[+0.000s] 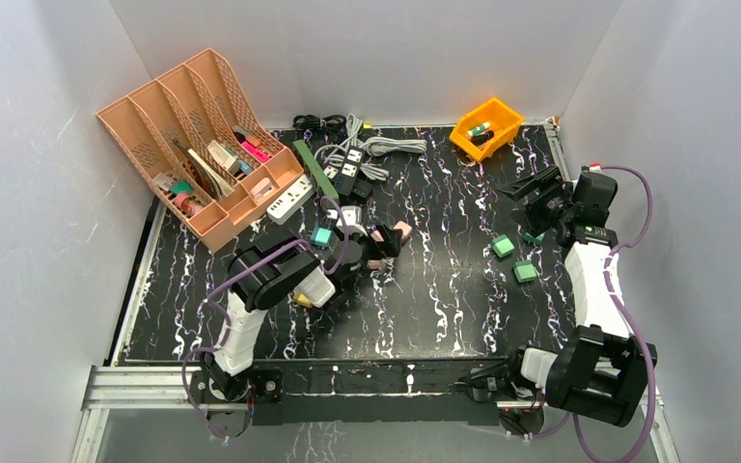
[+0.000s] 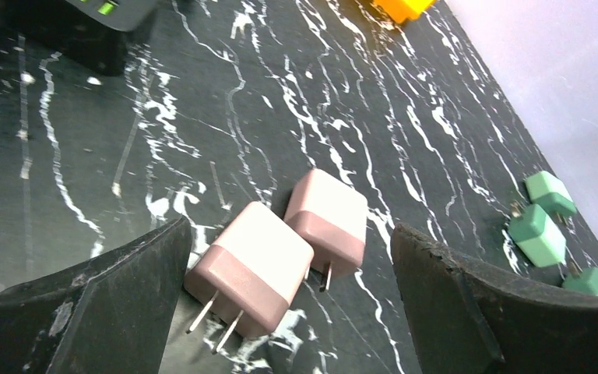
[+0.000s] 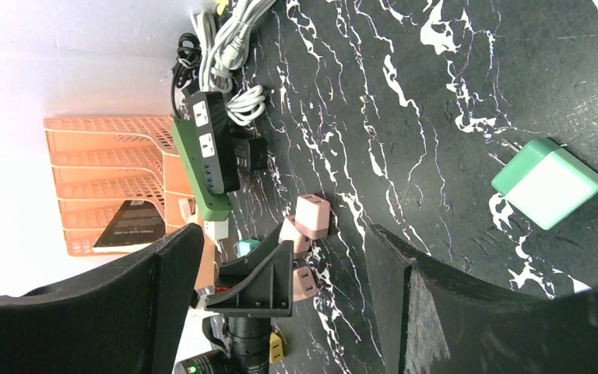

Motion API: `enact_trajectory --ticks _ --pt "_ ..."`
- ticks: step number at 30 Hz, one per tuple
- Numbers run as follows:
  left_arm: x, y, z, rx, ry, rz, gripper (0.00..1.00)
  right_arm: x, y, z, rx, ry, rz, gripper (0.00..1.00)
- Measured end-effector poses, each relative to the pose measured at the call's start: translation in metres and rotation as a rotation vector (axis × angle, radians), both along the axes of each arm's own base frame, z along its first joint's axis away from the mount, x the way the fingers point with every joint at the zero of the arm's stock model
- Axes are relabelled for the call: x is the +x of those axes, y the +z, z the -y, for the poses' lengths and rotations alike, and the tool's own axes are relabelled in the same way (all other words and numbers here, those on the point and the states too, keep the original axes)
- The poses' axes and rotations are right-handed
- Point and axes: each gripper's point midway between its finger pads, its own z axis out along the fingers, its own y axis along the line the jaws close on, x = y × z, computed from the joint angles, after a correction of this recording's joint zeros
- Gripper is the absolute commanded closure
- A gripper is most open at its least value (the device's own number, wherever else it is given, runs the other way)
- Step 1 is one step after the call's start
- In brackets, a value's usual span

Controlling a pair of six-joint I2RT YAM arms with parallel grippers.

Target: Pull the plug off the socket

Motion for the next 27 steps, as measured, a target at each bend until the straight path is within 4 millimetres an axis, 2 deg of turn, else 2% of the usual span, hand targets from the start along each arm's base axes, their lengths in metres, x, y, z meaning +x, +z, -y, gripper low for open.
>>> enact_trajectory --ticks 8,15,18,21,23,25,27 --pt "-0.018 0.003 0.038 -0.036 -0.021 0.024 0.02 -0.001 0.002 -0.002 -0.008 0.017 0.013 0.16" --pt "-0.030 0.010 0.091 -0.102 -0.068 0.050 0.02 -0.002 0.003 -0.003 -0.013 0.027 0.018 0.16" --pt "-0.033 0.012 0.101 -0.105 -0.081 0.059 0.02 -0.004 0.005 -0.003 -0.020 0.030 0.027 0.16" --pt "-0.034 0.011 0.096 -0.082 -0.074 0.065 0.02 -0.006 0.009 -0.003 -0.029 0.033 0.041 0.16" --pt "-0.036 0.008 0.083 -0.054 -0.063 0.058 0.02 -0.007 0.012 -0.003 -0.037 0.037 0.052 0.16" --pt "-0.036 0.007 0.061 -0.020 -0.043 0.044 0.02 -0.008 0.013 -0.004 -0.042 0.040 0.058 0.16" --pt "-0.038 0.013 0.030 0.034 -0.021 0.040 0.02 -0.008 0.013 -0.004 -0.045 0.043 0.059 0.16"
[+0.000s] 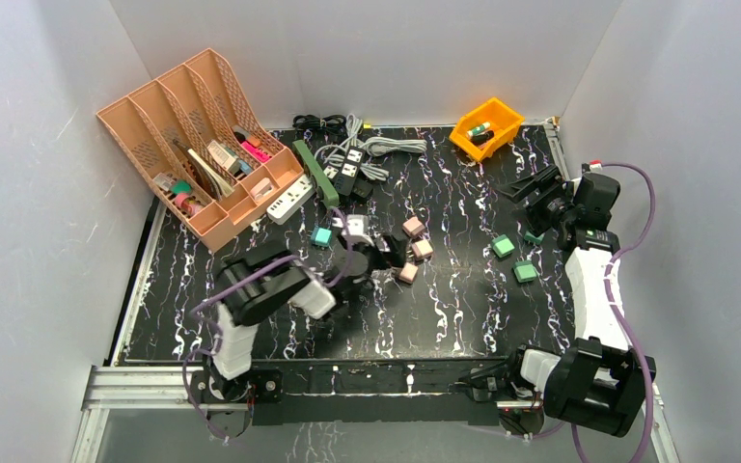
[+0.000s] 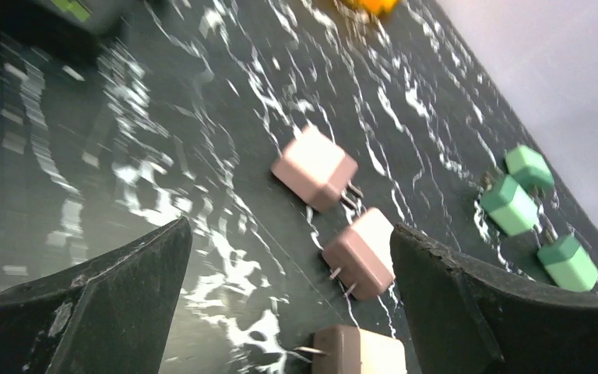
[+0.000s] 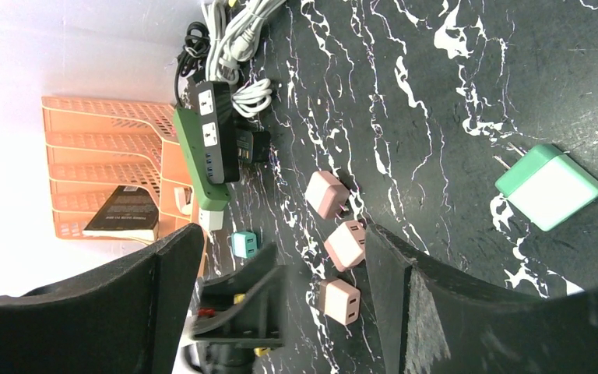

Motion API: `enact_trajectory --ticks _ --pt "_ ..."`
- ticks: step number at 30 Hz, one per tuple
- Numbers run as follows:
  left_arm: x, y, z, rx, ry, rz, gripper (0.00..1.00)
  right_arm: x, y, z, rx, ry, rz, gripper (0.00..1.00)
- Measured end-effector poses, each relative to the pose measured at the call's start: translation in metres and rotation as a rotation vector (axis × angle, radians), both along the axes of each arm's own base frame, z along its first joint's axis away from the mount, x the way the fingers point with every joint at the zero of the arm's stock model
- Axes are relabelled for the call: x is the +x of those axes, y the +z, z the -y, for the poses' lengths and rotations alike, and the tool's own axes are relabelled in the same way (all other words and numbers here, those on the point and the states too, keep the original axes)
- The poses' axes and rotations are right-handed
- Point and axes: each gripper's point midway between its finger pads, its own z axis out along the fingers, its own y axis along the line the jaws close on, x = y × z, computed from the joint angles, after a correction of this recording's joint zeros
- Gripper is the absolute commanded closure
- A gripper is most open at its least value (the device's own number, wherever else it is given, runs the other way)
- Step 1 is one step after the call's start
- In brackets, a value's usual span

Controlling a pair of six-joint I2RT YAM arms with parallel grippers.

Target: Pull the plug off the socket

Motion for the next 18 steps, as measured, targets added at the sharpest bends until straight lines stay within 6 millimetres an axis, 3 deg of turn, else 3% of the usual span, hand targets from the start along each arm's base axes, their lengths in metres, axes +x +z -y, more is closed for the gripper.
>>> enact_trajectory --ticks 3,8,11,12,14,15,18 --pt "-0.004 0.043 -0.035 0.029 0.023 0.056 0.02 0.000 0.000 -0.001 -0.002 0.003 -0.002 0.16" --pt "-0.013 0.166 -0.077 -0.041 0.034 0.171 0.02 -0.001 -0.001 -0.003 -0.001 0.011 -0.002 0.17" --pt "0.009 0.207 -0.126 -0.027 0.132 0.149 0.01 -0.001 0.000 -0.005 -0.002 0.018 0.000 0.17" --pt "0.017 0.210 -0.142 -0.001 0.166 0.125 0.02 -0.001 0.000 -0.006 -0.002 0.021 0.001 0.17" --pt "0.028 0.194 -0.171 0.069 0.220 0.046 0.03 -0.001 0.000 -0.007 -0.003 0.025 0.004 0.17" --pt "0.030 0.175 -0.181 0.119 0.221 -0.018 0.06 -0.001 0.000 -0.008 -0.003 0.028 0.005 0.17" --pt "0.018 0.090 -0.195 0.272 0.143 -0.291 0.11 0.000 0.001 -0.009 -0.005 0.031 0.009 0.17"
